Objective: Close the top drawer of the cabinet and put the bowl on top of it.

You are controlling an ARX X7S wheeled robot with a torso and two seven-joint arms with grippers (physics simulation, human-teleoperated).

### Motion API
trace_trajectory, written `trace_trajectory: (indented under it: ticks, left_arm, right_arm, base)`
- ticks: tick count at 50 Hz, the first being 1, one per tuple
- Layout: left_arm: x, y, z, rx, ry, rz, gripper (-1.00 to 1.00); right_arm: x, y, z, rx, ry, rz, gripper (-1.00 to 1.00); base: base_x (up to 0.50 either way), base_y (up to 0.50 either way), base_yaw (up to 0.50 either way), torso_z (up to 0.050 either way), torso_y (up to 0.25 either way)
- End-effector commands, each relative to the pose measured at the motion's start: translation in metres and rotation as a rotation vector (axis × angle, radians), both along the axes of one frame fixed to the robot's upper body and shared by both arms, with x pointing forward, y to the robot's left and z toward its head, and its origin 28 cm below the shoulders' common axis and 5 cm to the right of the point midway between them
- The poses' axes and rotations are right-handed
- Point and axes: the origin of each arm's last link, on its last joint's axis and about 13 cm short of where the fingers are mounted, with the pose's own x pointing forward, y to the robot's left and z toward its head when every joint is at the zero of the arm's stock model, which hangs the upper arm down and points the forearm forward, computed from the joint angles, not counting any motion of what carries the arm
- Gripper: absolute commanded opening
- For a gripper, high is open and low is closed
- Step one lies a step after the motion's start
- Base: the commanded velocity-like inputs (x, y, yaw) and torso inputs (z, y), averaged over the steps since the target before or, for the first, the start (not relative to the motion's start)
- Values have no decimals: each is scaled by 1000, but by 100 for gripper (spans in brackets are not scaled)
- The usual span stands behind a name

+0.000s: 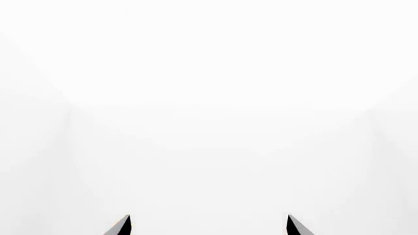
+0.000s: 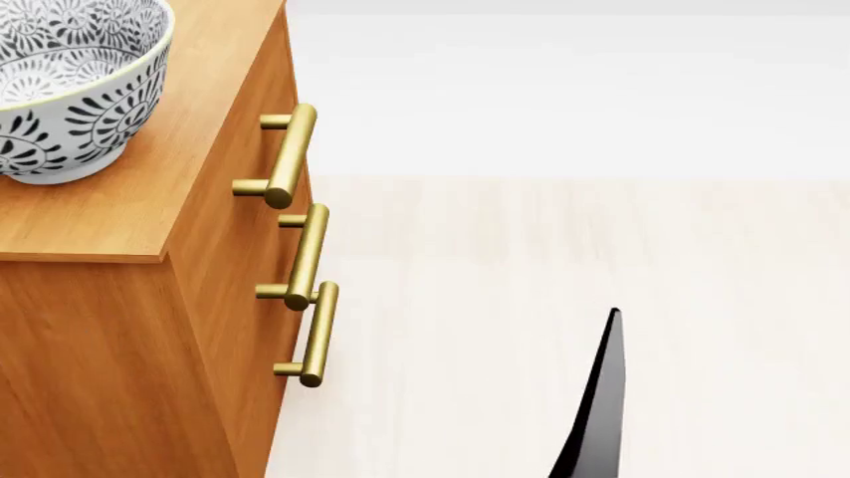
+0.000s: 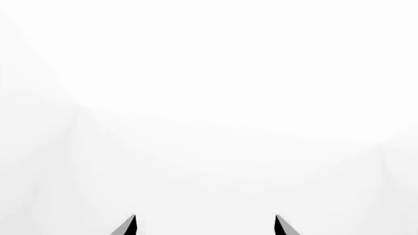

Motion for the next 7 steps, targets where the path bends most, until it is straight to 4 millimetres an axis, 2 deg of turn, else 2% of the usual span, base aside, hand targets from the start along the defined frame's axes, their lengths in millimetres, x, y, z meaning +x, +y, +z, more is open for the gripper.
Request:
trace_trajectory:
  ticks: [1, 7]
  left_arm:
    - [-5, 9, 2, -4, -25, 43, 100]
    - [-5, 9, 2, -5, -35, 43, 100]
  right_arm:
    - [-2, -2, 2, -1, -31, -13, 100]
    - [-4, -5, 2, 0, -43, -24, 100]
  base:
    - [0, 0, 0, 0, 0]
    - [0, 0, 0, 0, 0]
